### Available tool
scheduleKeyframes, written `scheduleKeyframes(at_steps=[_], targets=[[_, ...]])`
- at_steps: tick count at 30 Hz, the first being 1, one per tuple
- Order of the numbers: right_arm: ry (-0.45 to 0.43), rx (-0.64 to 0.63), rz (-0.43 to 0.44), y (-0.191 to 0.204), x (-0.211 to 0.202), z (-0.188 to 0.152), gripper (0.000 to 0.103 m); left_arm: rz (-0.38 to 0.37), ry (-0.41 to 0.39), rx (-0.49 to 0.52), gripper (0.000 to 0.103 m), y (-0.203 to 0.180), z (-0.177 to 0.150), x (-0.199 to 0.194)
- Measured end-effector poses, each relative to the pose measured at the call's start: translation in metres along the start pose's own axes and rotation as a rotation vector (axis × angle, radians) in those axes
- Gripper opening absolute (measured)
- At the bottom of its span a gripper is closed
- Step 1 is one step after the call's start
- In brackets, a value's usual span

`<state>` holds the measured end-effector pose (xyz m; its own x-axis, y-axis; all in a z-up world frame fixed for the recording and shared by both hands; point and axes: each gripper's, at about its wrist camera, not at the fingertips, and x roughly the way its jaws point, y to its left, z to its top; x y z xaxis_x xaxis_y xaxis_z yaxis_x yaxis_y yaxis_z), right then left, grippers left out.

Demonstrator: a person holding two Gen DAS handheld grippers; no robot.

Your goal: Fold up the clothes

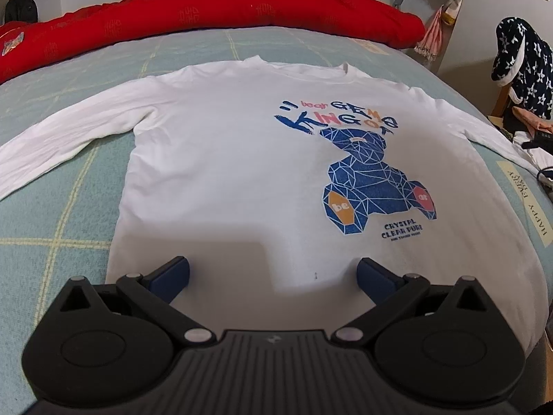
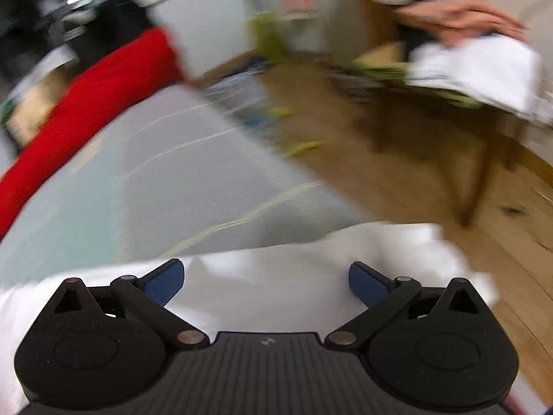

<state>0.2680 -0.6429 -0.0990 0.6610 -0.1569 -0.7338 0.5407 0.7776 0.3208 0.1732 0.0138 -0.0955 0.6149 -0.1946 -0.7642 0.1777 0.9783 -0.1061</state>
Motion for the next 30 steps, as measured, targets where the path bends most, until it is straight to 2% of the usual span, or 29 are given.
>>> scheduleKeyframes(at_steps=[2, 8, 9, 12, 15, 17, 19, 21, 26, 30], targets=[[0.002, 0.010, -0.008, 0.004, -0.008, 0.003, 0.103, 0.002, -0.002, 0.000, 0.102, 0.000, 0.000, 0.000], [0.040, -0.186, 0.164, 0.078, -0.034, -0.019, 0.103, 0.003, -0.008, -0.001, 0.102, 0.000, -0.001, -0.001], [0.060, -0.200, 0.169, 0.086, -0.033, -0.027, 0.103, 0.001, -0.010, 0.000, 0.102, 0.000, -0.002, -0.002], [0.085, -0.269, 0.102, 0.096, -0.030, -0.056, 0.103, -0.008, -0.015, 0.001, 0.102, 0.002, -0.003, -0.002], [0.038, -0.397, 0.043, 0.097, -0.039, -0.082, 0.103, -0.015, -0.020, 0.005, 0.102, 0.003, -0.004, -0.003], [0.056, -0.442, 0.000, 0.100, -0.043, -0.085, 0.103, -0.019, -0.026, 0.005, 0.102, 0.003, -0.005, -0.004], [0.062, -0.426, -0.031, 0.106, -0.049, -0.081, 0.103, -0.023, -0.033, 0.000, 0.102, 0.004, -0.006, -0.004], [0.041, -0.423, 0.007, 0.119, -0.051, -0.072, 0.103, -0.020, -0.037, 0.000, 0.102, 0.005, -0.004, -0.007], [0.015, -0.466, 0.095, 0.180, -0.047, -0.064, 0.103, 0.007, -0.071, 0.016, 0.102, 0.008, -0.002, -0.015], [0.040, -0.517, 0.082, 0.230, -0.005, -0.059, 0.103, -0.002, -0.059, -0.018, 0.102, 0.022, -0.005, -0.008]])
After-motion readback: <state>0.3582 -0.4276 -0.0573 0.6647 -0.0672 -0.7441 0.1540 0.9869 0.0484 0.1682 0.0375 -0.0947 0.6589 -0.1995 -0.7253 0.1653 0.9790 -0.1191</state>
